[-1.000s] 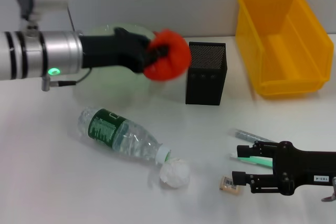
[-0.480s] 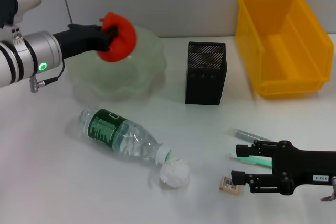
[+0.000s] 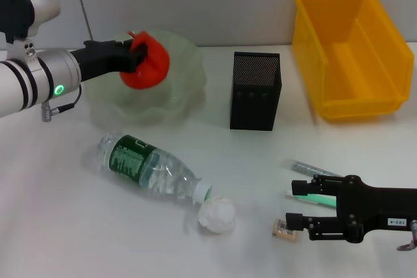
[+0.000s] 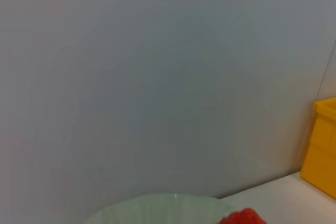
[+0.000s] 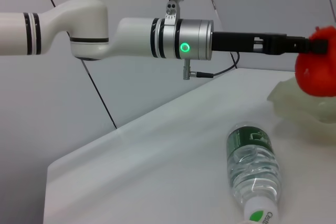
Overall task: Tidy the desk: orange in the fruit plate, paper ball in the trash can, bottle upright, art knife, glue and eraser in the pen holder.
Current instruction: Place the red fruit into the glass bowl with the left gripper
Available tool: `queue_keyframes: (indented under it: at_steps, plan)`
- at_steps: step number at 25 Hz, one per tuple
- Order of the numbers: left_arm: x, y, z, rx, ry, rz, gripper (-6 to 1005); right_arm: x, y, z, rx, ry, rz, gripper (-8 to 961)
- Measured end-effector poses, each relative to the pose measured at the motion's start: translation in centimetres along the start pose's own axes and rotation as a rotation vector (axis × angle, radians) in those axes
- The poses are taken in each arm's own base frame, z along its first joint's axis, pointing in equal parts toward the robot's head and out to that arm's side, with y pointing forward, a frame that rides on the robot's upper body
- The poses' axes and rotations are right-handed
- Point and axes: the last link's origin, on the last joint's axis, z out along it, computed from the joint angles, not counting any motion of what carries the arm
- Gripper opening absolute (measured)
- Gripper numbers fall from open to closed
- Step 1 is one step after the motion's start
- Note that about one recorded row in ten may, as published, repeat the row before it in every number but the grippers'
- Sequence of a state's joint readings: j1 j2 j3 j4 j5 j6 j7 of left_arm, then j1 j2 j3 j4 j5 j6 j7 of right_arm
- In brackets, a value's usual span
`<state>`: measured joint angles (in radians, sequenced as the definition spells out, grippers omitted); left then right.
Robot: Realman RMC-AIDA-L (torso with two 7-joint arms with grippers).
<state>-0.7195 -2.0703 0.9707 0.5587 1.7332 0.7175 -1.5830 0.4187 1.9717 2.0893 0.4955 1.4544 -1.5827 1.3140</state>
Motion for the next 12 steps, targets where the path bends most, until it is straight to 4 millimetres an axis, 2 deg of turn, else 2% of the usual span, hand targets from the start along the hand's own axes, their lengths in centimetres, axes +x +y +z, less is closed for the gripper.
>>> queue_keyframes:
  at_steps: [2, 12]
  plan:
    - [0.0, -0.05, 0.04, 0.005, -0.002, 0.002, 293, 0.0, 0.0, 0.0, 0.0, 0.0, 0.0, 762]
    - [-0.14, -0.19, -0.07, 0.01, -0.001, -0.005, 515, 0.01, 0.05, 0.09, -0.002, -0.002, -0.002, 762]
